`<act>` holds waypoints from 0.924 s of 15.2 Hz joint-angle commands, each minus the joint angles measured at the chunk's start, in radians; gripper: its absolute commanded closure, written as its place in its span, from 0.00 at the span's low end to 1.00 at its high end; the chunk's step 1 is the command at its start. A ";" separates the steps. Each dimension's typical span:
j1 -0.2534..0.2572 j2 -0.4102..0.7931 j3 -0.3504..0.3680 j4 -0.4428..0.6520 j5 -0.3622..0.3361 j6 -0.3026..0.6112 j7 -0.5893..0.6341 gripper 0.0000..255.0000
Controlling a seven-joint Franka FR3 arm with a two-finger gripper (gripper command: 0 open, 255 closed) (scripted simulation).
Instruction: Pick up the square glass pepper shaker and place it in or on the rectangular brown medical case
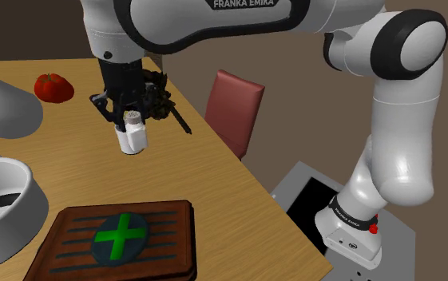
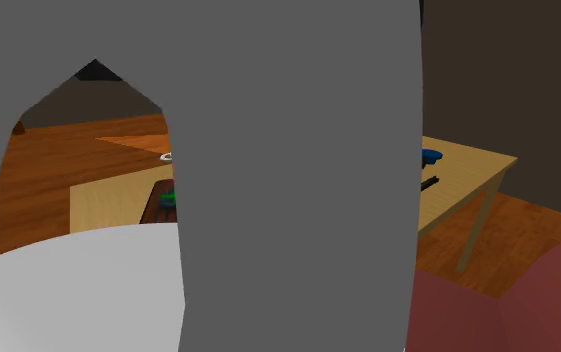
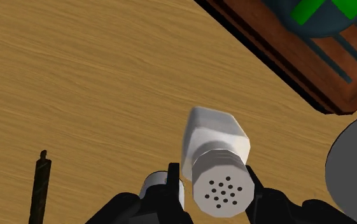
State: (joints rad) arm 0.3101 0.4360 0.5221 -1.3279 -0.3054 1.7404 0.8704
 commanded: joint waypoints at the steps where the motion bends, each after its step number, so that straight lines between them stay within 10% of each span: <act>1: 0.028 -0.004 0.010 0.001 -0.003 -0.010 0.036 1.00; 14: 0.264 0.052 0.064 0.108 -0.053 -0.103 0.293 1.00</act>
State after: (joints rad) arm 0.5485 0.4704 0.5852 -1.2488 -0.3490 1.6533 1.1437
